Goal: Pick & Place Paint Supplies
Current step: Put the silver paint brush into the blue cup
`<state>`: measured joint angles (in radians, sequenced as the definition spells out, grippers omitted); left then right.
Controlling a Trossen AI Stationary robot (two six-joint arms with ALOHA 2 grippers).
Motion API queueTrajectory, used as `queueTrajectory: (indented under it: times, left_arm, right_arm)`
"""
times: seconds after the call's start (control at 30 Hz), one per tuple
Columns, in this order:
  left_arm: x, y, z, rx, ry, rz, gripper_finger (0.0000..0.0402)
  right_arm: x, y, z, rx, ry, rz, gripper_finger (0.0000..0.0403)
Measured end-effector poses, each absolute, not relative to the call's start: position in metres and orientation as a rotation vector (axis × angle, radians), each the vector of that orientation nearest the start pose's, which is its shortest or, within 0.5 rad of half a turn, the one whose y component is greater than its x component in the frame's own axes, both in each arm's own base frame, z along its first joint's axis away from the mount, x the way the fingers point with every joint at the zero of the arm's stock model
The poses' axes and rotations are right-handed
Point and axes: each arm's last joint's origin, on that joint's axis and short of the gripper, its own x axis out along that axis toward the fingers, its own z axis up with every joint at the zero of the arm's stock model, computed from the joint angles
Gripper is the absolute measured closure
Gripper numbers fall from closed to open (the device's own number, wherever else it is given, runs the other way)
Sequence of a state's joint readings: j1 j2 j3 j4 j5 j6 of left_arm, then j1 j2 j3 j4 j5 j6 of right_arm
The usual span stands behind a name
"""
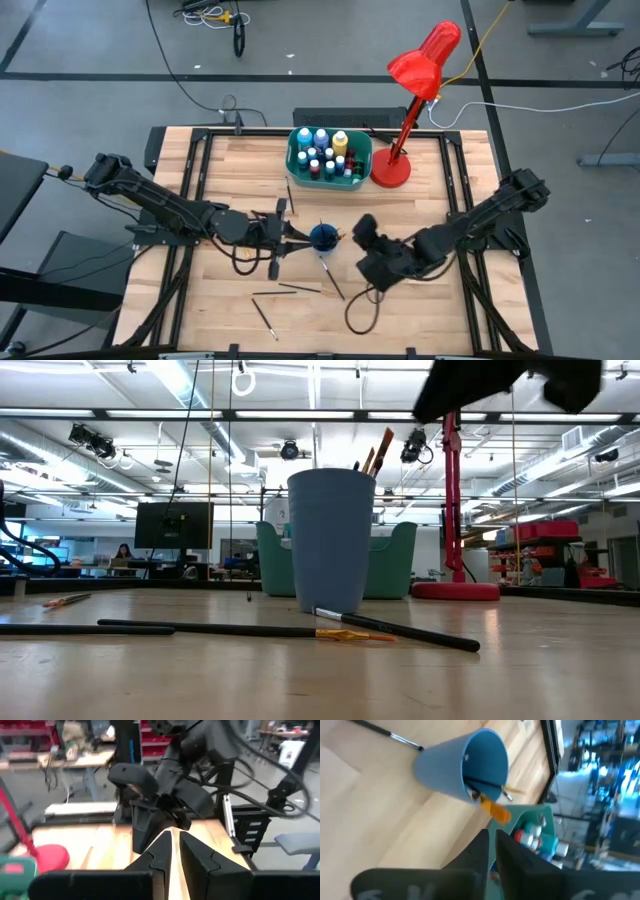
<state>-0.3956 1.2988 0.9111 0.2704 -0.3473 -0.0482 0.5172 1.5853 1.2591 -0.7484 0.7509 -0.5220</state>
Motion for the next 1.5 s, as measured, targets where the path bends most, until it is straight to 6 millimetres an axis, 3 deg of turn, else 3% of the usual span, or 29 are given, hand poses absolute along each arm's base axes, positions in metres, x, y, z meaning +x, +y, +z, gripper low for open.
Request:
queueTrajectory:
  times: [0.1,0.23,0.33,0.43,0.6,0.87,1.13,1.3,1.5]
  left_arm:
    - [0.269,-0.109,0.308,0.062,0.138,-0.032,0.0354]
    - [0.263,-0.112,0.308,0.023,0.150,0.118,0.0354]
    - [0.252,-0.114,0.302,0.121,0.241,0.155,0.0353]
    - [0.242,-0.111,0.300,0.084,0.322,0.143,0.0349]
    - [0.232,-0.104,0.293,0.054,0.426,0.169,0.0326]
    - [0.221,-0.086,0.269,0.158,0.712,0.222,0.0258]
    - [0.245,-0.059,0.244,-0.306,0.645,0.664,0.0226]
    - [0.267,-0.046,0.212,-0.368,0.642,0.854,0.0230]
    - [0.293,-0.029,0.171,-0.451,0.670,0.953,0.0230]
  right_arm:
    - [0.273,0.144,0.275,-1.013,0.917,0.001,0.0384]
    - [0.259,0.143,0.283,-0.878,0.907,0.000,0.0396]
    - [0.245,0.134,0.284,-0.817,0.898,-0.024,0.0397]
    - [0.227,0.120,0.284,-0.679,0.850,-0.084,0.0395]
    - [0.210,0.104,0.271,-0.495,0.660,-0.128,0.0383]
    - [0.209,0.103,0.230,-0.323,0.338,-0.118,0.0367]
    - [0.206,0.086,0.206,-0.218,0.211,-0.189,0.0358]
    - [0.207,0.075,0.199,-0.278,0.238,-0.227,0.0358]
    - [0.212,0.062,0.205,-0.391,0.219,-0.279,0.0358]
